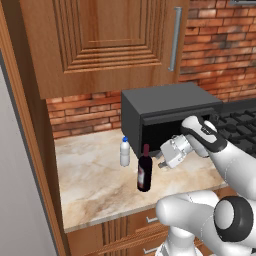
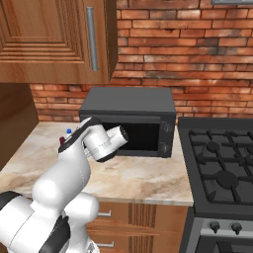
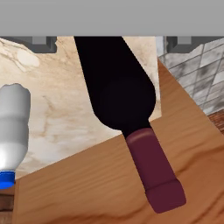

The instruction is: Place the drinks on the dining counter in a tight cluster.

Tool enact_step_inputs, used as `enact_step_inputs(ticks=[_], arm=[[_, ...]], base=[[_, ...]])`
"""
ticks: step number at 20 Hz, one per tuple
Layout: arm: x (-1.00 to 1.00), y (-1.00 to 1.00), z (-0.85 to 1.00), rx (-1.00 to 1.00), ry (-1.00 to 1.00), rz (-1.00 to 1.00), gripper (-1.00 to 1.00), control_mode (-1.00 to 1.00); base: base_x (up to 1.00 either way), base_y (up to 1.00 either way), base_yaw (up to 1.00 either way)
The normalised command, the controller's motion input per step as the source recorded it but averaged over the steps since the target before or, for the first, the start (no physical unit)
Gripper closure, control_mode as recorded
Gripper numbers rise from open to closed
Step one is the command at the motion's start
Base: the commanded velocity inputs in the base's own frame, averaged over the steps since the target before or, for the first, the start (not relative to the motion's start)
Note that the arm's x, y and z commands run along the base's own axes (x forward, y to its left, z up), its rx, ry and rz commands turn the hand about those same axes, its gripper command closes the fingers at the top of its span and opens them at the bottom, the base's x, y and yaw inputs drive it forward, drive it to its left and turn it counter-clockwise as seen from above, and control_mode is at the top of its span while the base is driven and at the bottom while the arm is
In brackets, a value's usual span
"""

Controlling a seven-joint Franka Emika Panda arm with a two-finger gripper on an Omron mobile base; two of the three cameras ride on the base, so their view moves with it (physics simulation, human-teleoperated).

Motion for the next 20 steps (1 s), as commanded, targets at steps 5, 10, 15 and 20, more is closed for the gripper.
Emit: enact_step_inputs(ticks=[5,10,15,20], arm=[[0.00,0.05,0.00,0.00,0.00,0.00,-1.00,-1.00],[0.00,0.00,-0.01,0.00,0.00,0.00,-1.00,-1.00],[-0.01,0.00,-0.05,0.00,0.00,0.02,-1.00,-1.00],[-0.20,0.00,-0.20,0.00,0.00,0.06,-1.00,-1.00]], base=[[0.00,0.00,0.00],[0.00,0.00,0.00],[0.00,0.00,0.00],[0.00,0.00,0.00]])
